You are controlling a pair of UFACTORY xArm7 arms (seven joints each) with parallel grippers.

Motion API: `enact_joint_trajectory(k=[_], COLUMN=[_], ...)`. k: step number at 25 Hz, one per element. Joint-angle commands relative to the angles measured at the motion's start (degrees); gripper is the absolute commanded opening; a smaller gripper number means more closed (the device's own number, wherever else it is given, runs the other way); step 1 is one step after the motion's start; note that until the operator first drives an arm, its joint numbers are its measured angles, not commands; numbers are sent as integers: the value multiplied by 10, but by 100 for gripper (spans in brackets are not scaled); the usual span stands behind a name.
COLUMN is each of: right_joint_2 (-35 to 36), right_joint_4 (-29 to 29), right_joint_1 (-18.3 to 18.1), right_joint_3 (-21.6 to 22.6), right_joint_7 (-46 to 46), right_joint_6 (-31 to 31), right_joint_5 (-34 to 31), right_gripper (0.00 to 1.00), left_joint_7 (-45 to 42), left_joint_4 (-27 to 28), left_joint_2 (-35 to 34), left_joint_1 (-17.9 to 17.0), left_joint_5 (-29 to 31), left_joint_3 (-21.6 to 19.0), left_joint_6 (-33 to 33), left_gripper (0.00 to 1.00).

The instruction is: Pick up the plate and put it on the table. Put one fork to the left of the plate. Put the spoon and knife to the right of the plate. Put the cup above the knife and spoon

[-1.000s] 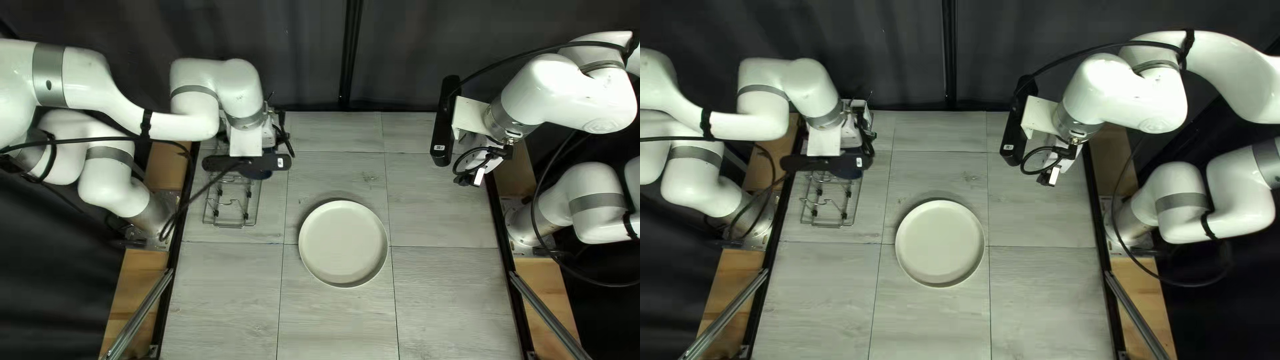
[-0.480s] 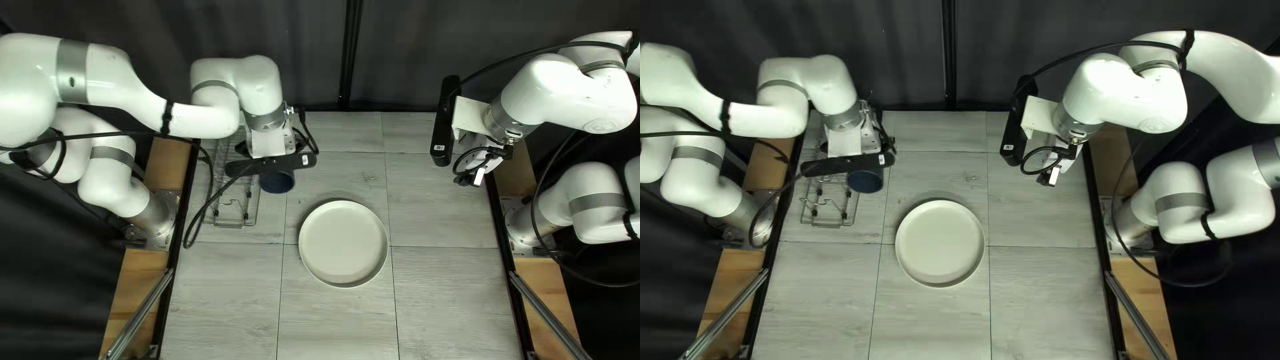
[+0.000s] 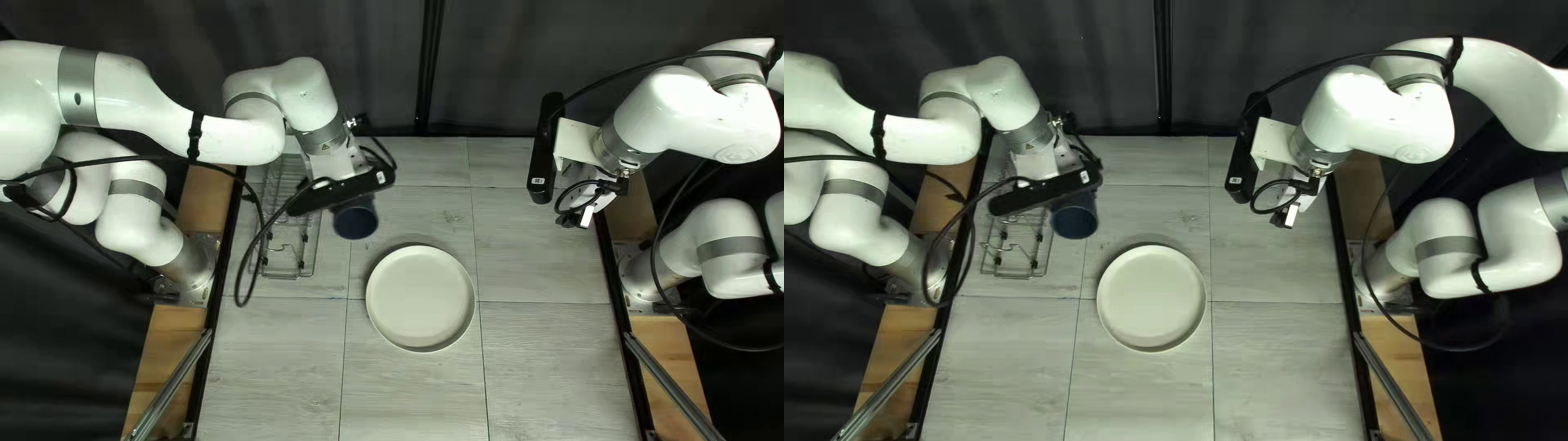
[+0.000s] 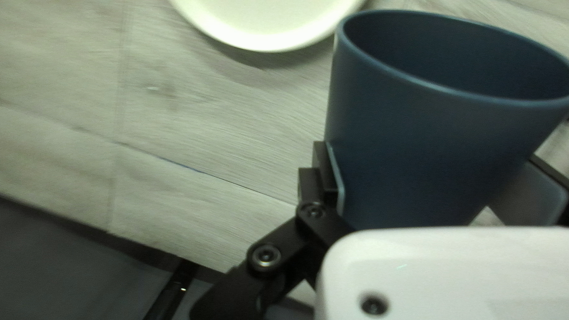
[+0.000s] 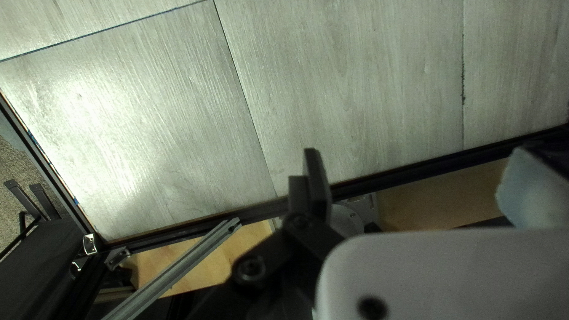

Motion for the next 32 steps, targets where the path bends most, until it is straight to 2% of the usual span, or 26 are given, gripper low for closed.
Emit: enact_joint_trajectory(k=[1,2,3,4,5,11,12,13,14,15,16,17,23,24,25,26,32], right_joint_2=[0,0,0,0,0,0,0,0,0,0,0,0,0,0,0,0,0], right_joint_4=[0,0,0,0,0,0,0,0,0,0,0,0,0,0,0,0,0], right_joint_1=[0,0,0,0,0,0,0,0,0,0,0,0,0,0,0,0,0], right_joint_3=[0,0,0,0,0,0,0,0,0,0,0,0,0,0,0,0,0], right_joint_7=[0,0,0,0,0,0,0,0,0,0,0,0,0,0,0,0,0], right_joint_6=[0,0,0,0,0,0,0,0,0,0,0,0,0,0,0,0,0], right_joint_5=[0,0,0,0,0,0,0,0,0,0,0,0,0,0,0,0,0], right_gripper=[100,100,100,100,100,100,100,100,100,100,100,100,100,100,100,100,100], left_joint_7=[6,-1,-8,-11,-8,-6,8,13,30,97,165,191,191,213,254,249,249], left_joint_4=[-7,-10,-49,-69,-100,-105,-112,-122,-128,-130,-118,-111,-111,-120,-111,-113,-113], left_joint_2=[-2,-3,-18,-27,-27,-26,-29,-30,-23,-3,3,6,6,-11,-40,-61,-61], left_joint_1=[-1,-1,-10,-15,-36,-41,-48,-66,-98,-219,-332,-343,-343,-380,-525,-578,-578], left_joint_5=[-9,-19,-66,-87,-129,-137,-152,-188,-231,-349,-434,-458,-458,-468,-502,-488,-488], left_joint_3=[6,7,10,10,7,8,22,34,52,127,211,221,221,256,371,414,414], left_joint_6=[-5,-19,-104,-143,-214,-225,-231,-272,-315,-414,-464,-459,-459,-475,-553,-588,-588], left_gripper=[0,0,0,0,0,0,0,0,0,0,0,0,0,0,0,0,0])
